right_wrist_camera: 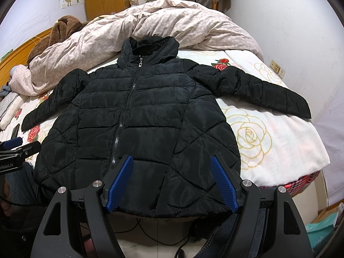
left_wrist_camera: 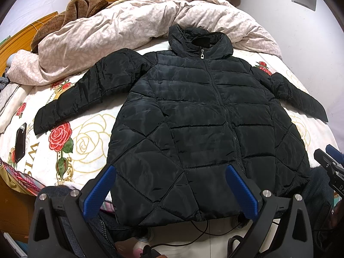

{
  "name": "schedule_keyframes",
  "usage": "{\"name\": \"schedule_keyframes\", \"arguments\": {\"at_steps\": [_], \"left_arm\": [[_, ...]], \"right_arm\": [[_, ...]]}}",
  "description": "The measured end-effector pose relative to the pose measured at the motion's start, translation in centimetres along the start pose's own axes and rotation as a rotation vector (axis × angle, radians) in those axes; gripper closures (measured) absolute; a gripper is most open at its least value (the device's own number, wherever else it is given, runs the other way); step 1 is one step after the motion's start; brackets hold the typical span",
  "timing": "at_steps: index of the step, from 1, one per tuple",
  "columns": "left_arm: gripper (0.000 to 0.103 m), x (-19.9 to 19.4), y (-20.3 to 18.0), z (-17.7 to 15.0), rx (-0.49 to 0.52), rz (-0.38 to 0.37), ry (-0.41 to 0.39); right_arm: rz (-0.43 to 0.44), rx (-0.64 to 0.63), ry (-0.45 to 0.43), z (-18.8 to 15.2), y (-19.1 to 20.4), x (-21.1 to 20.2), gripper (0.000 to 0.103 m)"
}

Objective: Fold large clothes

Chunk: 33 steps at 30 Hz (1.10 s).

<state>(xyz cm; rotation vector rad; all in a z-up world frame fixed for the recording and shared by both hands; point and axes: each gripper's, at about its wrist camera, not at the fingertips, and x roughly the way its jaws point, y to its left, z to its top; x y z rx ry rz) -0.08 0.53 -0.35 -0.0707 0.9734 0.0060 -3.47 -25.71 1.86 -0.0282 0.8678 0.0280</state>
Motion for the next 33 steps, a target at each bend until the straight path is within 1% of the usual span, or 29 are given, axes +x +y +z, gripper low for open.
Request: {"name": "schedule_keyframes", "arguments": {"at_steps": [13, 19, 26, 33], "left_arm": [[0.0, 0.1, 0.0, -0.1, -0.003, -0.001, 0.005], [0.0, 0.7, 0.6, -0.5, -0.012, 0.003, 0.015], [0.0, 2.0, 1.4, 0.5, -0.031, 0.008, 0.037], [0.0, 4.4, 4.4, 2.3, -0.089, -0.001, 0.045]], "right_arm": [[0.004, 0.0, 0.003, 0.0, 0.1, 0.1, 0.028], [0.017, -0.002, 0.002, 0.1, 0.3, 0.3, 0.028], [0.048, -0.017, 0.01, 1.0, 0.8, 1.9, 0.028], [0.073, -0.045, 0.031, 3.1, 2.0, 4.4, 0.028]]}}
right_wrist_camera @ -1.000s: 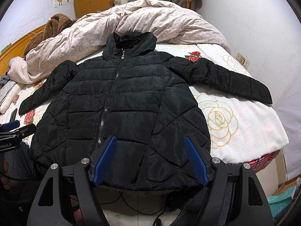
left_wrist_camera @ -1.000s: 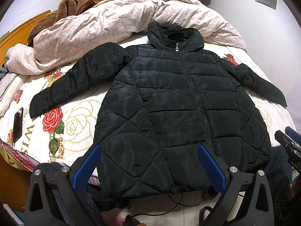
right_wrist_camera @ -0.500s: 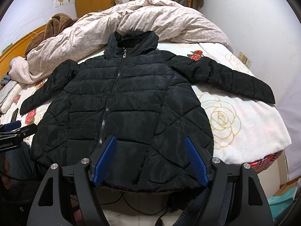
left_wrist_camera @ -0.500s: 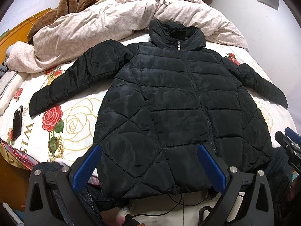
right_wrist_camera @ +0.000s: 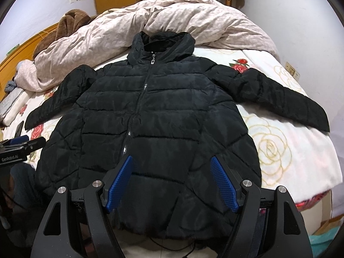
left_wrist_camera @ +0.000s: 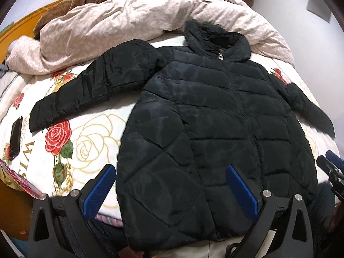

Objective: Fold large clothes
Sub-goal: 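Reach the left tool to the jacket sleeve and grasp it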

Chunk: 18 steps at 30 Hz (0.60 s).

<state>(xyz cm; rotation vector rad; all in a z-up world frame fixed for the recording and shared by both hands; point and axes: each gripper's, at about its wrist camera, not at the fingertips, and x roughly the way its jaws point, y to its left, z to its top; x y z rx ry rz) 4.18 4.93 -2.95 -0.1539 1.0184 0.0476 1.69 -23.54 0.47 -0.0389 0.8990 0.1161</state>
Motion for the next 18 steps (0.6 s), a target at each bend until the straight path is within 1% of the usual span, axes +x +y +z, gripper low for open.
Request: {"name": "schedule_keyframes", "arguments": {"at_steps": [5, 9, 14, 18], "left_arm": [[0.0, 2.5, 3.3, 1.8, -0.062, 0.046, 0.011], [0.0, 3.7, 6.5, 3.0, -0.107, 0.113, -0.021], [0.0, 5.9, 11.3, 4.4, -0.214, 0.126, -0.01], [0.01, 7.7, 15.0, 5.1, -0.295, 0.143, 0.008]], "right_arm": [[0.011, -0.027, 0.011, 2.1, 0.8, 2.5, 0.028], [0.018, -0.045, 0.022, 3.8, 1.4, 4.7, 0.028], [0.024, -0.065, 0.041, 5.6, 2.3, 7.5, 0.028], [0.033, -0.079, 0.054, 6.7, 2.7, 9.4, 0.028]]}}
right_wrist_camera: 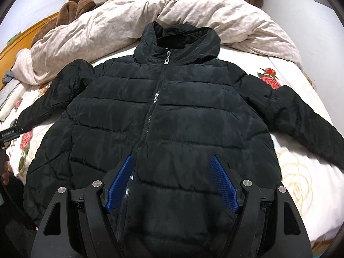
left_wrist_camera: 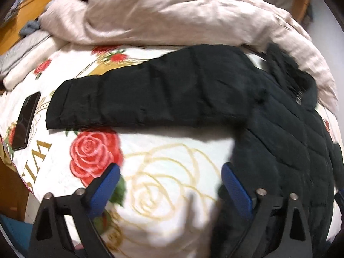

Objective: Fold large clothes
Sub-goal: 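Reach the left tool to the jacket sleeve and grasp it, then lift the held sleeve with the left tool and fold it across the jacket body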

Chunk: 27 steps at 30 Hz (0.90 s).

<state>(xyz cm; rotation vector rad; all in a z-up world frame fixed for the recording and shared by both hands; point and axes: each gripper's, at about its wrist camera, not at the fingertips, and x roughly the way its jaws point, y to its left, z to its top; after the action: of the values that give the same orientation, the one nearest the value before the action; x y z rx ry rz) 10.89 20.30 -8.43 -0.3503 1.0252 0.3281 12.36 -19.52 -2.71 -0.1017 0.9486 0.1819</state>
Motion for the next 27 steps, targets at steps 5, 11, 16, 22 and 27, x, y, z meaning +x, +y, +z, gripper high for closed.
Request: {"name": "schedule_keyframes", "arguments": {"at_steps": [5, 11, 16, 22, 27], "left_arm": [[0.013, 2.5, 3.8, 1.8, -0.115, 0.017, 0.011], [0.013, 5.4, 8.5, 3.4, -0.285, 0.034, 0.018], [0.013, 7.2, 10.7, 4.2, -0.359, 0.036, -0.002], [0.03, 8.4, 11.1, 5.7, -0.332, 0.071, -0.051], [0.079, 7.8, 10.7, 7.0, -0.289, 0.064, -0.088]], "right_arm": [[-0.009, -0.01, 0.019, 1.1, 0.2, 2.0, 0.028], [-0.023, -0.008, 0.05, 1.9, -0.2, 4.2, 0.028], [-0.037, -0.005, 0.077, 2.1, -0.6, 5.7, 0.028], [-0.047, -0.007, 0.103, 2.2, -1.0, 6.9, 0.028], [-0.055, 0.005, 0.113, 2.0, -1.4, 7.2, 0.028]]}}
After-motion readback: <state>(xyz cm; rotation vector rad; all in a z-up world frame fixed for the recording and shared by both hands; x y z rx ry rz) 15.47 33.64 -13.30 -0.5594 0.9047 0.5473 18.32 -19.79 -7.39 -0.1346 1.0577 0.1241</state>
